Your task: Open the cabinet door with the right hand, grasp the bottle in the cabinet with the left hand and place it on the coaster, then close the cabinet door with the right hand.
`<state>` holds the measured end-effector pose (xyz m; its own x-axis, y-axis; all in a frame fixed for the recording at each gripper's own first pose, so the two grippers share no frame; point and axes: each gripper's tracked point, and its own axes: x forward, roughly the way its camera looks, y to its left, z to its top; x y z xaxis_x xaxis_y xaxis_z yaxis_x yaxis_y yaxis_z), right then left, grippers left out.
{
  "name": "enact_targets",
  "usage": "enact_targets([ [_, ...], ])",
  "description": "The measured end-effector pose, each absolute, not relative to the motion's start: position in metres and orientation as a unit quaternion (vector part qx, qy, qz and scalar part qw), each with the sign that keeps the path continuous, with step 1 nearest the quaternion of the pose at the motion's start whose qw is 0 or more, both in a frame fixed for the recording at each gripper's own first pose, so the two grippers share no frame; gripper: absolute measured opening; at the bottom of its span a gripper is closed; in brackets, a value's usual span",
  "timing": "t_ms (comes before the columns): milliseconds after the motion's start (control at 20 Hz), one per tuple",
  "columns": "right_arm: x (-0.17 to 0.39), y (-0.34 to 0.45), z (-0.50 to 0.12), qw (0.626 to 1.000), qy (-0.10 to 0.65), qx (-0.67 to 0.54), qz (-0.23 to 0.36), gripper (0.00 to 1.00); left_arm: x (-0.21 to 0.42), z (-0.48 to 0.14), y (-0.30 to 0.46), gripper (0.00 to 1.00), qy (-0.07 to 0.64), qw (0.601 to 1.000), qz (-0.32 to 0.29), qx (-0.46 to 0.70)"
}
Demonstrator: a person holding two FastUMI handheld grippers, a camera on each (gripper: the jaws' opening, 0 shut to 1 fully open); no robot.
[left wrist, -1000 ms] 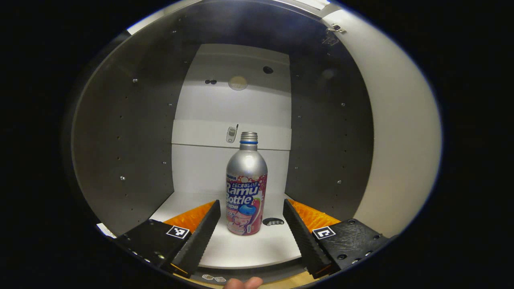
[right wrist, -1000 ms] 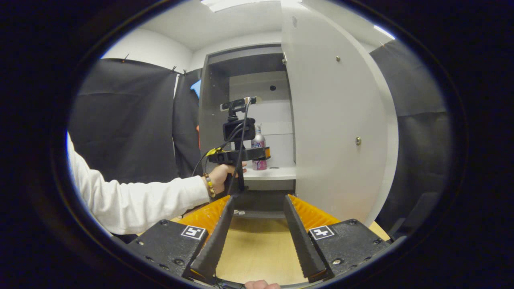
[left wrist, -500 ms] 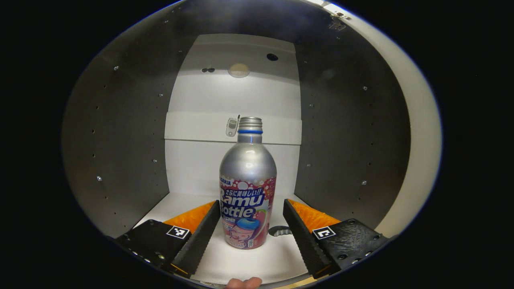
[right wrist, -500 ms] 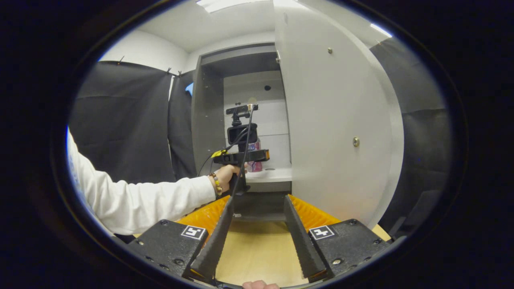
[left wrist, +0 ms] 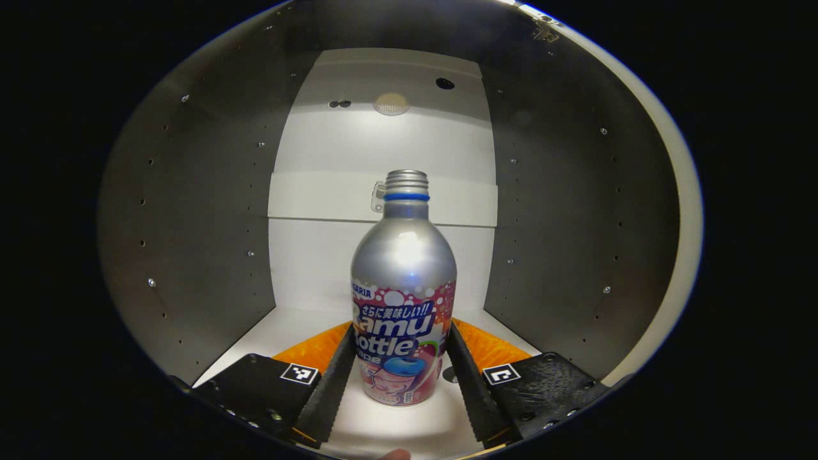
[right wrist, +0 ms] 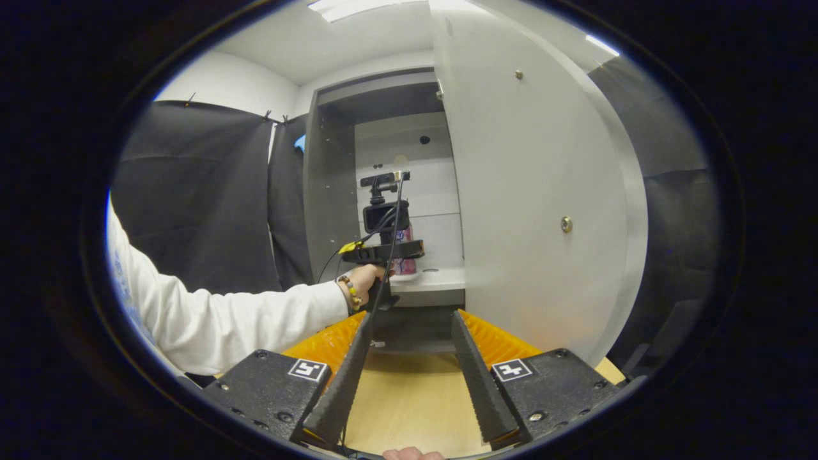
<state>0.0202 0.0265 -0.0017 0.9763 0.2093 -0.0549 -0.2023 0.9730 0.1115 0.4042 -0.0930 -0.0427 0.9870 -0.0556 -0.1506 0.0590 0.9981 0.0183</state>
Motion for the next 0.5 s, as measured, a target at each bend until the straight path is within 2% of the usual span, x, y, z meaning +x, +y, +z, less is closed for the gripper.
enact_targets([
  [250, 0.019, 0.028, -0.001, 0.992, 0.032, 0.051, 0.109, 0.80, 0.375, -0.015, -0.088, 0.76, 0.048, 0.998, -0.040, 0.000],
  [500, 0.016, 0.028, 0.000, 0.991, 0.025, 0.049, 0.118, 0.80, 0.302, 0.014, -0.079, 0.76, 0.020, 0.997, -0.075, -0.012],
])
